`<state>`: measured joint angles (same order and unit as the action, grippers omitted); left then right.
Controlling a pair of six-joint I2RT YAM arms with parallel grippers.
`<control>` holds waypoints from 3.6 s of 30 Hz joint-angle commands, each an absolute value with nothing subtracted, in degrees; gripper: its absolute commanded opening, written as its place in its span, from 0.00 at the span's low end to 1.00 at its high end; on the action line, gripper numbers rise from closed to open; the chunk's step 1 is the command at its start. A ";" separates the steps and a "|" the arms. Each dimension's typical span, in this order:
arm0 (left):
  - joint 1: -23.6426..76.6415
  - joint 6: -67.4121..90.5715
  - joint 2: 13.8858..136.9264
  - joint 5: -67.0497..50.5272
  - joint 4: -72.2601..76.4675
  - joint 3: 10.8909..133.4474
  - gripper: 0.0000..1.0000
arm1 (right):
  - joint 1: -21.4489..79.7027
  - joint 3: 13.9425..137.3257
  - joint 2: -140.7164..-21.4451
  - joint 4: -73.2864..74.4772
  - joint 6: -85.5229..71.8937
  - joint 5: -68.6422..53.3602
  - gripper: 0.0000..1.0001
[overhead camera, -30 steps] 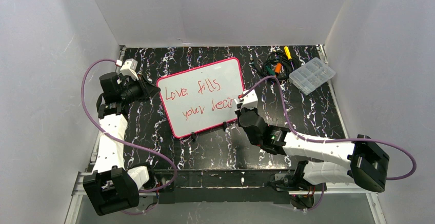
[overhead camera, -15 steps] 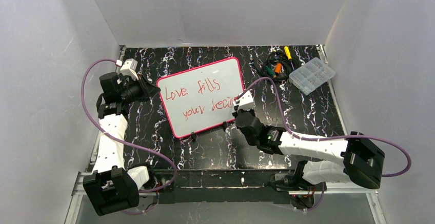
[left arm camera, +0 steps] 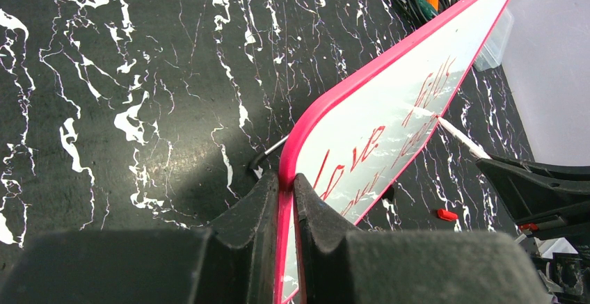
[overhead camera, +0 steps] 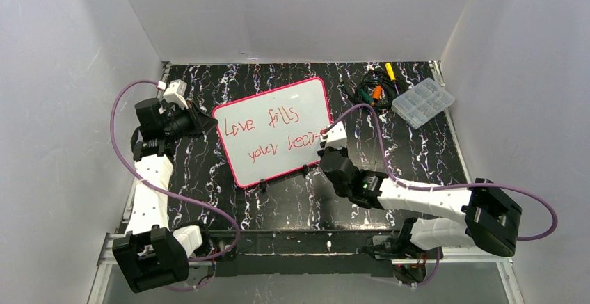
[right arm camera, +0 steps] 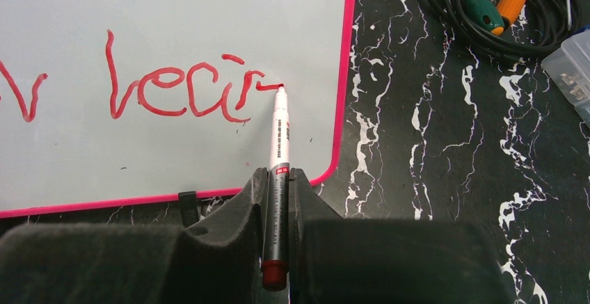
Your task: Write a sentence on the whiteboard
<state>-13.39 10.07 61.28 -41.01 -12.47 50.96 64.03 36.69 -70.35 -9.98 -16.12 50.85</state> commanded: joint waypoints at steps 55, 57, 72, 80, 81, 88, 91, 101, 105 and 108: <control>-13.40 9.88 59.89 -41.92 -12.74 50.19 0.02 | 63.37 34.61 -66.27 -4.75 -22.89 47.50 0.01; -13.39 9.93 59.84 -41.92 -12.74 50.19 0.02 | 63.37 35.12 -66.15 -4.40 -22.33 48.76 0.01; -13.42 9.93 59.99 -42.00 -12.74 50.27 0.02 | 63.37 35.65 -64.82 -4.76 -21.14 51.68 0.01; -13.37 9.91 60.03 -42.01 -12.74 50.21 0.02 | 63.37 35.46 -66.89 -6.17 -20.77 51.53 0.01; -13.36 9.93 60.04 -42.01 -12.74 50.18 0.02 | 63.37 35.46 -67.18 -6.28 -20.68 51.53 0.01; -13.36 9.90 60.13 -41.95 -12.74 50.21 0.02 | 63.37 35.03 -67.68 -7.28 -20.39 51.72 0.01; -13.44 9.88 60.07 -41.93 -12.74 50.19 0.02 | 63.37 35.06 -67.25 -7.14 -20.31 51.78 0.01; -13.37 9.85 59.21 -40.20 -13.99 50.27 0.15 | 63.37 38.66 -58.45 4.80 -19.34 51.82 0.01; -13.37 9.86 58.04 -37.95 -14.91 50.11 0.38 | 63.37 42.27 -55.99 14.05 -18.97 50.59 0.01; -13.33 9.63 57.14 -35.89 -15.88 49.92 0.53 | 63.22 45.52 -55.39 20.64 -18.30 49.38 0.01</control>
<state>-13.39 10.13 59.55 -38.50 -13.78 50.59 63.40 40.01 -56.82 10.41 -19.29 49.71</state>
